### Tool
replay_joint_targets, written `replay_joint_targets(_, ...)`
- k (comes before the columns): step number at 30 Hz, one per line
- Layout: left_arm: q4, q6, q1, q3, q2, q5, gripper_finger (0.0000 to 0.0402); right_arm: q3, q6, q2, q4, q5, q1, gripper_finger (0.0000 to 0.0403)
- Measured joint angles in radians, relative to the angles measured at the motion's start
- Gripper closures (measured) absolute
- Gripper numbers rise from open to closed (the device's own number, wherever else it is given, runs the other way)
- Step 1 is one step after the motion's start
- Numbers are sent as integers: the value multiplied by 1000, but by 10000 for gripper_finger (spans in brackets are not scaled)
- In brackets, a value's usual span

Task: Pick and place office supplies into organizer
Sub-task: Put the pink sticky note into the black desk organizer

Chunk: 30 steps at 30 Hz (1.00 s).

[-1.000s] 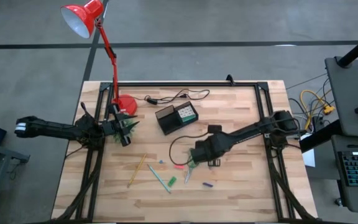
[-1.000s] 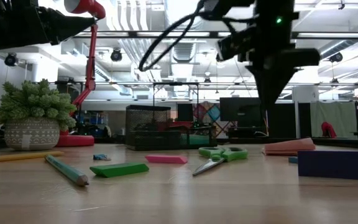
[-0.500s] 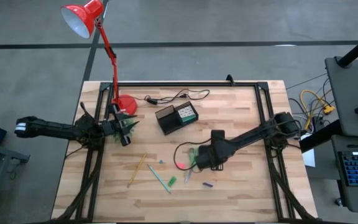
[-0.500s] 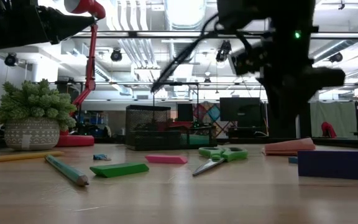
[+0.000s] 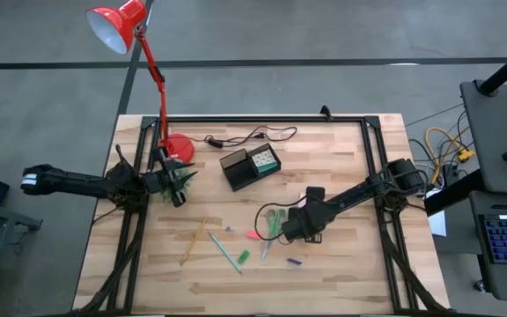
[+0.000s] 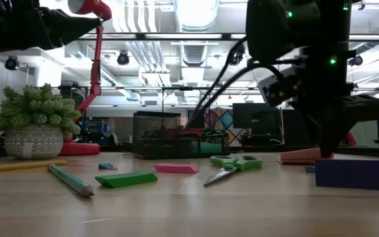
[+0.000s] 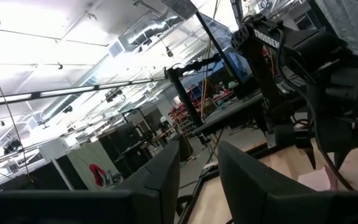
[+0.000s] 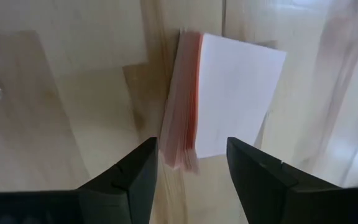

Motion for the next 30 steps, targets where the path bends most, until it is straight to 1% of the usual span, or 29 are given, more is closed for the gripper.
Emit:
replay_joint_targets(6,0,1,0,-1,0,0,306,-34,-10,0,15,0,-5,229)
replay_joint_targets(12,0,0,0,0,1,0,306,-56,-11,0,23,1,-24,255)
replay_joint_targets(18,0,0,0,0,1,0,306,-58,-22,0,25,0,-25,300)
replay_joint_targets(23,0,0,0,-1,-1,0,306,-58,-38,0,25,-5,-25,358)
replay_joint_targets(25,0,0,0,0,1,0,306,-58,-63,0,25,-33,-25,382)
replay_joint_targets(30,0,1,0,0,1,0,306,-58,-64,0,25,-41,-24,393)
